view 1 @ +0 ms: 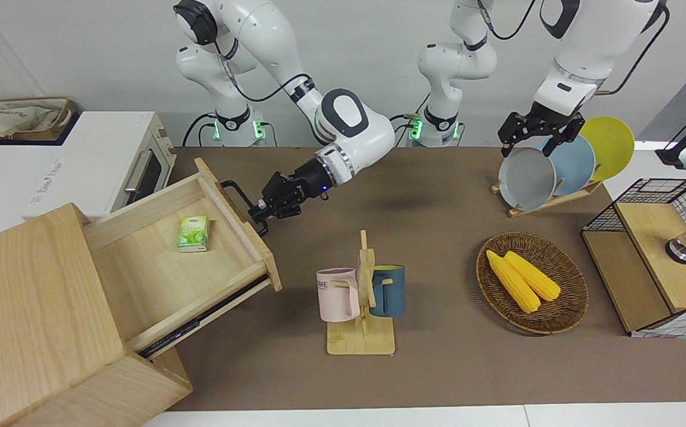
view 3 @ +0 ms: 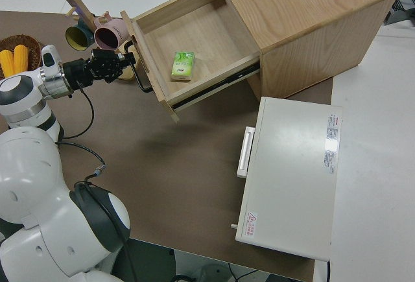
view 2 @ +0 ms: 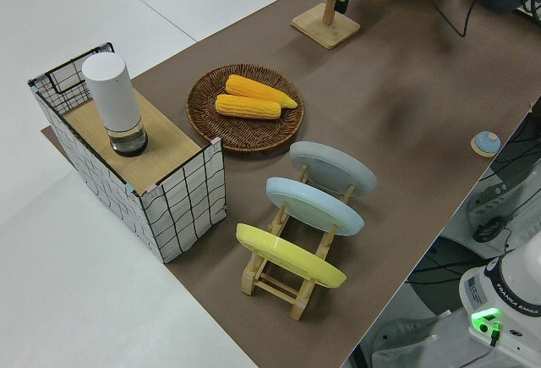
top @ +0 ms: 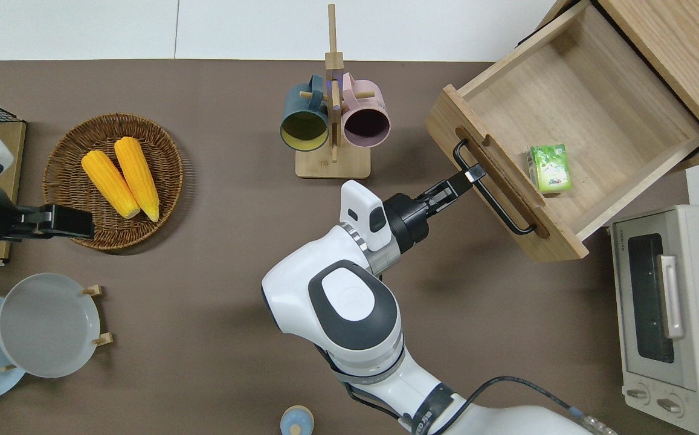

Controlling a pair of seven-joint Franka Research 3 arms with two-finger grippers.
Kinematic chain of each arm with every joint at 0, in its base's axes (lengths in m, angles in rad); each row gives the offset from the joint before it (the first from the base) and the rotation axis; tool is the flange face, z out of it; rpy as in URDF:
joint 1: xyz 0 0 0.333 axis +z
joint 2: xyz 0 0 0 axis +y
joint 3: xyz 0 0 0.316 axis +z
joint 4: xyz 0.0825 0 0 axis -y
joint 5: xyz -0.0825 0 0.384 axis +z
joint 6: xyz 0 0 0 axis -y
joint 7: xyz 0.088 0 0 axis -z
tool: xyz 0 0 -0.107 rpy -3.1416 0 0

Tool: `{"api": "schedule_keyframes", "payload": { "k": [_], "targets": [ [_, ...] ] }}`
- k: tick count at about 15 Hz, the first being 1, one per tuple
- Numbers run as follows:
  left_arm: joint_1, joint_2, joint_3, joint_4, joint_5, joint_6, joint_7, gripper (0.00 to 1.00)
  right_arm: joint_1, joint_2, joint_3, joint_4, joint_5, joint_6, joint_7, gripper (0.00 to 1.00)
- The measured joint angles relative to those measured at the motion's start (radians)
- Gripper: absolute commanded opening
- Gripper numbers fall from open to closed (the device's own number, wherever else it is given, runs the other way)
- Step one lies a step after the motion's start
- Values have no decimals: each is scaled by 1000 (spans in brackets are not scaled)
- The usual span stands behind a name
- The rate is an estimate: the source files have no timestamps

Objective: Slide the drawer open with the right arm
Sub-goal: 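Release the handle and withdraw the right gripper from the drawer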

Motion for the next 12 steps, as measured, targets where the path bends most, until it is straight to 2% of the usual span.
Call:
{"api": "schedule_keyframes", "payload": {
  "k": [1, 4, 5, 7, 12],
  "targets": [
    [0, 0, 0, 0, 0, 0, 0, 995, 0, 1, 1, 4, 3, -3, 0, 131],
    [0, 0, 0, 0, 0, 0, 0, 998, 1, 2, 6, 7, 16, -20, 4, 607],
    [0, 0, 0, 0, 0, 0, 0, 995, 4, 2, 14, 11, 24, -41, 17, 963],
    [0, 0, 0, 0, 0, 0, 0, 995, 27, -5, 27, 21, 27, -94, 28, 985],
    [0, 0, 0, 0, 0, 0, 0, 998, 35, -13, 18, 30, 27, -100, 28, 990]
  ]
}}
